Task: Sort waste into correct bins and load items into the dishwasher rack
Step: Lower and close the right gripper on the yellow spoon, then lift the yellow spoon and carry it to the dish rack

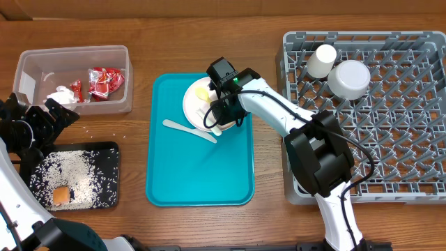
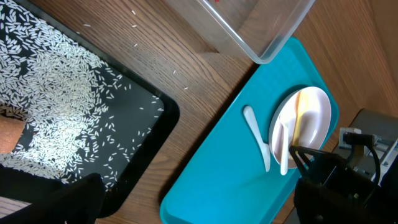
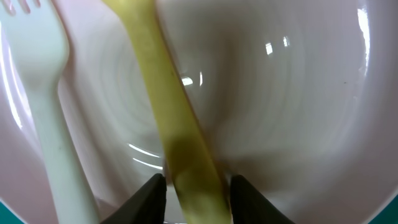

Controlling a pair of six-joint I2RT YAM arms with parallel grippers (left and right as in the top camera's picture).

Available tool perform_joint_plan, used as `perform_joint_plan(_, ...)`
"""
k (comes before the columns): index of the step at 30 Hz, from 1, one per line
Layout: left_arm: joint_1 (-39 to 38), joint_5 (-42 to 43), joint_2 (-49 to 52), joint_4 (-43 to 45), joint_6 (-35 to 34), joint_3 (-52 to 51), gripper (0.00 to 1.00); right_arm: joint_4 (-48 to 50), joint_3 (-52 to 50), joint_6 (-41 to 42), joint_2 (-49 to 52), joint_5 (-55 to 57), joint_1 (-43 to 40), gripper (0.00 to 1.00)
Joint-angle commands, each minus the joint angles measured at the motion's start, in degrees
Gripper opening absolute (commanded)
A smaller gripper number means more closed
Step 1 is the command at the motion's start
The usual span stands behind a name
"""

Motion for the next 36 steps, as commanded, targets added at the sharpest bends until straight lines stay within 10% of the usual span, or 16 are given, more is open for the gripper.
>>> perform_joint_plan(1,0.17,-0.02,-0.09,0.00,-0.42,0.13,1.00,0.13,-0.28,-0.07,0.57,0.79,-0.04,0.32)
perform_joint_plan(16,0.17,-0.02,-0.09,0.00,-0.42,0.13,1.00,0.55,-0.09,0.57,0.52,0.81,-0.15,0.04)
perform_joint_plan(36,0.17,-0.02,-0.09,0.00,-0.42,0.13,1.00,-13.27,18.36,4.87,-0.74,4.31,-2.23,0.04)
